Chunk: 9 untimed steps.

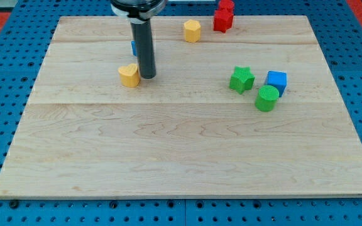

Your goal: Slide the yellow hexagon towards top left

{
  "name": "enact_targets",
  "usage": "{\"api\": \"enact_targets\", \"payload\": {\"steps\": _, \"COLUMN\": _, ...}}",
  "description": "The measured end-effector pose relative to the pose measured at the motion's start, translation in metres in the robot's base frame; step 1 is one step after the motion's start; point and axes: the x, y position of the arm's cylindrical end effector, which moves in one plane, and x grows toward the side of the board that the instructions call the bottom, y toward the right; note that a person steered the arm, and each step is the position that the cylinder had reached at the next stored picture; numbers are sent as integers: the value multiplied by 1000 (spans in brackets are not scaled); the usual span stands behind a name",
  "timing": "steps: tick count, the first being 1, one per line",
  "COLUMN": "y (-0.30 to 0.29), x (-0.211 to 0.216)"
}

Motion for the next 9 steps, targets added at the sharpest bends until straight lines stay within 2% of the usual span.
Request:
{"api": "enact_targets", "payload": {"steps": 1, "y": 104, "x": -62}}
{"api": "enact_targets", "payload": {"steps": 2, "y": 129, "x": -111}}
{"api": "enact_targets", "payload": {"steps": 4, "y": 9, "x": -128}}
{"api": "enact_targets", "payload": {"steps": 5, "y": 63, "x": -142}}
{"api": "enact_targets", "payload": {"steps": 6, "y": 30, "x": -156}}
{"api": "enact_targets", "payload": {"steps": 9, "y": -20, "x": -146}}
